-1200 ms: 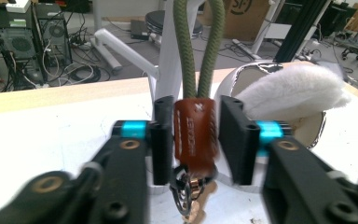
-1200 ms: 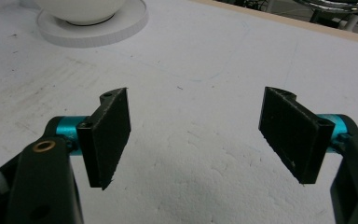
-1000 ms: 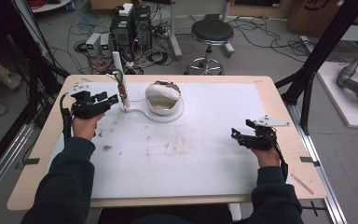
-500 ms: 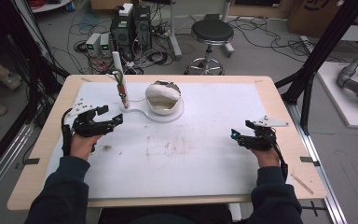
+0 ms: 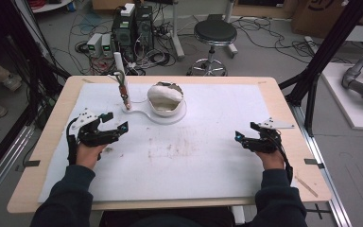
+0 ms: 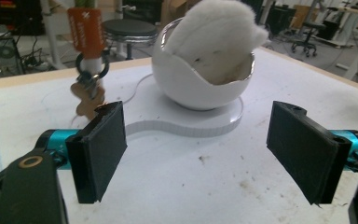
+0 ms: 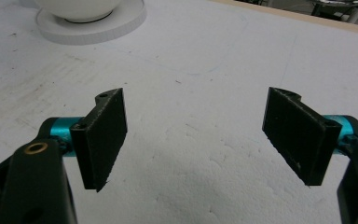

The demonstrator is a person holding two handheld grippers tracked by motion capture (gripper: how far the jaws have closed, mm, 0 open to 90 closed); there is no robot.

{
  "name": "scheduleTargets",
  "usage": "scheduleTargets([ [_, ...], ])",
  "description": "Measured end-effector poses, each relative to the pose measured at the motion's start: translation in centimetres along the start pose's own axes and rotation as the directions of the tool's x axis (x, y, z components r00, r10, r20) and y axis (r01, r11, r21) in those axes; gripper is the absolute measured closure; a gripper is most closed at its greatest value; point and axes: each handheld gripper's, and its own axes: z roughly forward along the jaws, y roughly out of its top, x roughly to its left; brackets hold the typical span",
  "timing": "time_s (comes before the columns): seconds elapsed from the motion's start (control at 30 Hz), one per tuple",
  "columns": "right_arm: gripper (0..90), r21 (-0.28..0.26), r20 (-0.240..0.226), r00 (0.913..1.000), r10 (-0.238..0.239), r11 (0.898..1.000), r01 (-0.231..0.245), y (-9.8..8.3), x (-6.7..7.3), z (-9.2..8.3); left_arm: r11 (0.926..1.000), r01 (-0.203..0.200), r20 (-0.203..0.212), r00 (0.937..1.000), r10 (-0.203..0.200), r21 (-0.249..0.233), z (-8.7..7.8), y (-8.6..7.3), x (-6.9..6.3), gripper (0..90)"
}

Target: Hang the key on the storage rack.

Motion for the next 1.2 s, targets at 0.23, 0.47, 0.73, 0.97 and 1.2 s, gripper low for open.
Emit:
scheduleTargets([
  [0.23, 22.2, 0.008, 0.004, 1.0, -0.004, 1.0, 0.004, -0.05, 0.04, 0.05, 0.9999, 0.015, -0.004, 0.9999, -0.015, -0.004, -0.13, -0.21, 0.34, 19.7],
  [0.47, 22.2, 0.009, 0.014, 0.9998, -0.014, 1.0, 0.014, 0.05, 0.34, -0.02, 0.9997, 0.024, -0.005, 0.9997, -0.024, 0.0, -0.36, -0.44, 0.61, 19.7],
  [0.73, 22.2, 0.009, 0.014, 0.9998, -0.013, 1.0, 0.012, 0.05, 0.34, -0.1, 0.9999, 0.016, -0.003, 0.9999, -0.016, 0.006, -0.33, -0.47, 0.52, 19.8],
  [0.97, 22.2, 0.009, 0.011, 0.9999, -0.012, 1.0, 0.012, 0.03, 0.29, -0.06, 0.9998, 0.016, -0.004, 0.9999, -0.016, 0.011, -0.33, -0.55, 0.56, 19.8],
  [1.2, 22.2, 0.011, 0.011, 0.9999, -0.008, 1.0, 0.008, 0.04, 0.3, -0.11, 0.9997, 0.019, -0.006, 0.9998, -0.019, 0.013, -0.35, -0.62, 0.67, 19.9],
])
